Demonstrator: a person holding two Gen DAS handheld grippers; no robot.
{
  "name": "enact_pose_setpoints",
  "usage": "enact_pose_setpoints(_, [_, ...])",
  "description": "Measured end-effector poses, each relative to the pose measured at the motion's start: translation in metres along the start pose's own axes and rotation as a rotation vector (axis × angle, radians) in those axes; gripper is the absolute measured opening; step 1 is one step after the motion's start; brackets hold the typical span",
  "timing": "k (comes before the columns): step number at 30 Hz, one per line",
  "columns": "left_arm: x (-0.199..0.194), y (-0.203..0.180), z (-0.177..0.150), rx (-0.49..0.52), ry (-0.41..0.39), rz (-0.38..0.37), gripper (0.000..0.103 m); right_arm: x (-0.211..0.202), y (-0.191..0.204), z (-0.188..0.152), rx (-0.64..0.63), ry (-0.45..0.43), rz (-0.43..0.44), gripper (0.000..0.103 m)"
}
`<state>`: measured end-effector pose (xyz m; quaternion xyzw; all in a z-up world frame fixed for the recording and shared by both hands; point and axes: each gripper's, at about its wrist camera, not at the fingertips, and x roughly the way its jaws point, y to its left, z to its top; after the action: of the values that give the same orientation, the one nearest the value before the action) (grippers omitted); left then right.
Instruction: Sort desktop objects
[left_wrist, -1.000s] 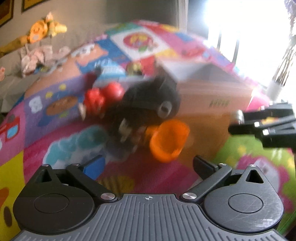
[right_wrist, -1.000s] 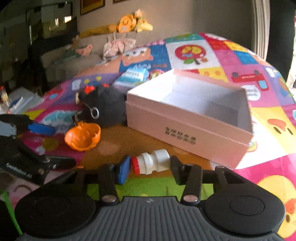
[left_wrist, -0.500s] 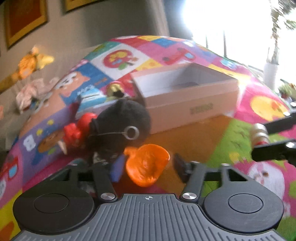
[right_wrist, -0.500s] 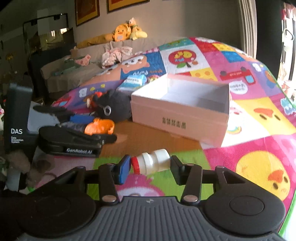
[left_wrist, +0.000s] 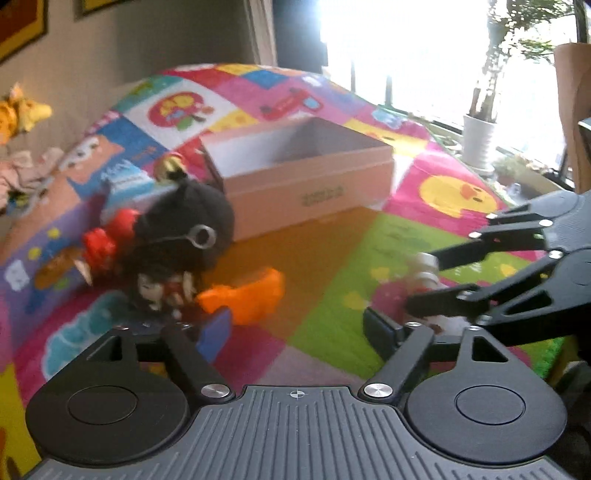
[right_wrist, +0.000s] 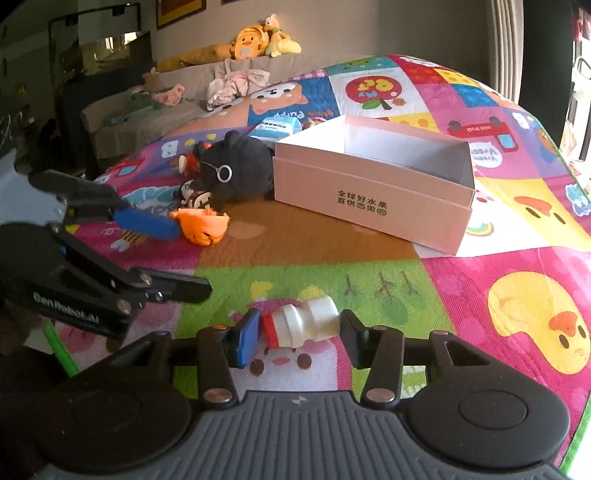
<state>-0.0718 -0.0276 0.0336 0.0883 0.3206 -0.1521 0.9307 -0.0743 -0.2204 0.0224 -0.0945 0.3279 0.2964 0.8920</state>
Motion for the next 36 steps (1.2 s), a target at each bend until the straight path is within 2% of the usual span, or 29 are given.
enact_pose_setpoints(3, [0.008, 0.011, 0.001, -0.034, 0.006, 0.063, 0.086, -0.001, 0.0, 0.0, 0.001, -0.004, -0.005, 0.047])
enact_pose_setpoints(6, [0.015, 0.02, 0.001, -0.072, 0.014, 0.085, 0.084, -0.001, 0.0, 0.0, -0.002, -0.001, -0.004, 0.048])
enact_pose_setpoints(9, [0.02, 0.02, 0.001, -0.06, 0.01, 0.073, 0.08, 0.0, 0.001, -0.002, -0.012, 0.006, -0.005, 0.051])
enact_pose_setpoints(13, [0.024, 0.014, 0.0, -0.028, 0.022, 0.057, 0.078, -0.004, 0.004, -0.005, -0.049, -0.009, -0.034, 0.063])
enact_pose_setpoints(14, [0.024, 0.013, -0.001, -0.023, 0.026, 0.057, 0.074, -0.005, 0.005, -0.005, -0.062, -0.017, -0.039, 0.064])
enact_pose_setpoints(15, [0.024, 0.012, -0.002, -0.023, 0.028, 0.063, 0.064, -0.005, 0.006, -0.005, -0.073, -0.023, -0.041, 0.064])
enact_pose_setpoints(19, [0.019, 0.014, -0.005, -0.041, 0.025, 0.062, 0.063, 0.0, 0.005, -0.003, -0.106, -0.02, -0.034, 0.064])
enact_pose_setpoints(21, [0.015, 0.013, -0.006, -0.037, 0.026, 0.055, 0.063, 0.004, 0.003, -0.002, -0.11, -0.008, -0.031, 0.062])
enact_pose_setpoints(23, [0.011, 0.013, -0.008, -0.032, 0.029, 0.044, 0.063, 0.007, 0.002, -0.001, -0.108, 0.008, -0.013, 0.046])
enact_pose_setpoints(27, [0.002, 0.012, -0.001, -0.041, 0.028, 0.001, 0.063, -0.003, 0.002, 0.006, -0.116, -0.002, 0.017, 0.044])
enact_pose_setpoints(29, [-0.011, 0.013, 0.02, -0.028, -0.035, -0.024, 0.063, -0.021, -0.004, 0.023, -0.116, -0.056, 0.017, 0.044])
enact_pose_setpoints(33, [-0.036, 0.019, 0.084, 0.039, -0.267, 0.002, 0.063, -0.072, -0.037, 0.085, -0.049, -0.253, -0.025, 0.044])
enact_pose_setpoints(35, [-0.029, 0.019, 0.112, 0.07, -0.348, 0.024, 0.063, -0.083, -0.055, 0.112, -0.009, -0.31, -0.056, 0.044])
enact_pose_setpoints(36, [-0.018, 0.018, 0.123, 0.082, -0.357, 0.031, 0.063, -0.082, -0.062, 0.123, -0.003, -0.326, -0.077, 0.044])
